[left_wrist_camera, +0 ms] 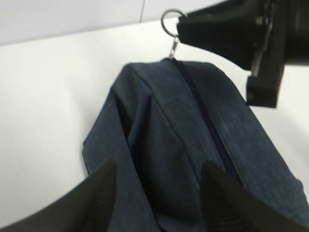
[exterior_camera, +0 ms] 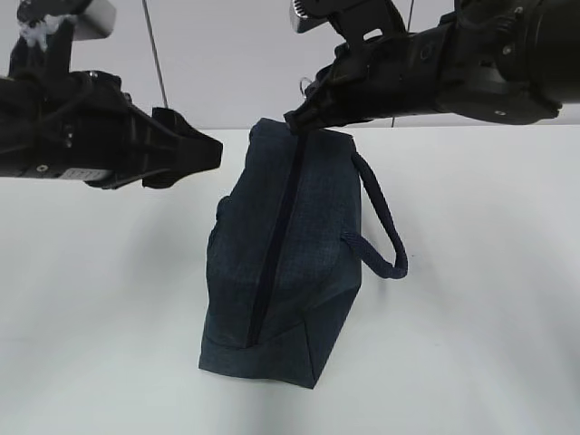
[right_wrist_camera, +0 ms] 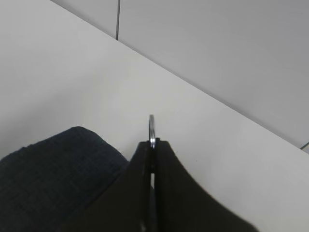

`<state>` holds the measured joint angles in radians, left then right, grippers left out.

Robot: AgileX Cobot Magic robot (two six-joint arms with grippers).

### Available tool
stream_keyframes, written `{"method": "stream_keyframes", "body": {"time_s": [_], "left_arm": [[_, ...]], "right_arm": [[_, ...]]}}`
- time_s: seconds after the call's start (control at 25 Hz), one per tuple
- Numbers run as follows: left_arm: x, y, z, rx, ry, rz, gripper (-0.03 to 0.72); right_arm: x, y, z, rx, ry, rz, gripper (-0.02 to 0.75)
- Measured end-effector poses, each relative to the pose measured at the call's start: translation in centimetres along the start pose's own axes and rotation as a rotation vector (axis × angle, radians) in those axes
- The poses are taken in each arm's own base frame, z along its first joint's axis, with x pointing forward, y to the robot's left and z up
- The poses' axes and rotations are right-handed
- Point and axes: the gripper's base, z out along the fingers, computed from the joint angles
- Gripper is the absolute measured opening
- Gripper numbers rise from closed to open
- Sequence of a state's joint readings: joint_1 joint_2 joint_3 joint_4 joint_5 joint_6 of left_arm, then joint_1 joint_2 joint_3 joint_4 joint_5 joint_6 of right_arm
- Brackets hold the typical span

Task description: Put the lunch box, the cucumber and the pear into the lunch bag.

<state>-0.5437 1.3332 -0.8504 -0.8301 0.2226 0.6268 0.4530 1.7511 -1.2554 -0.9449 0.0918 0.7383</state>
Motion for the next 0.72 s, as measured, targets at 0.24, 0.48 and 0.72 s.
{"method": "stream_keyframes", "body": {"time_s": [0.24,0.48,0.72], "left_arm": [[-2.6,-0.3,0.8,0.006,-0.054,0.004,0.341],[-4.3,-0.7,3.6,0.06,0.004,0.02,0.343],[-3.5,-0.4,6.1,0.069,0.091,0.045,0.343]], "right_arm": [[0.0,0.0,0.0,0.0,0.0,-0.006,0.0],[0.0,0.0,0.0,0.003,0.002,-0.01,0.0],[0.1,-0.2,0.0,0.02,0.017,-0.032,0.0]]}}
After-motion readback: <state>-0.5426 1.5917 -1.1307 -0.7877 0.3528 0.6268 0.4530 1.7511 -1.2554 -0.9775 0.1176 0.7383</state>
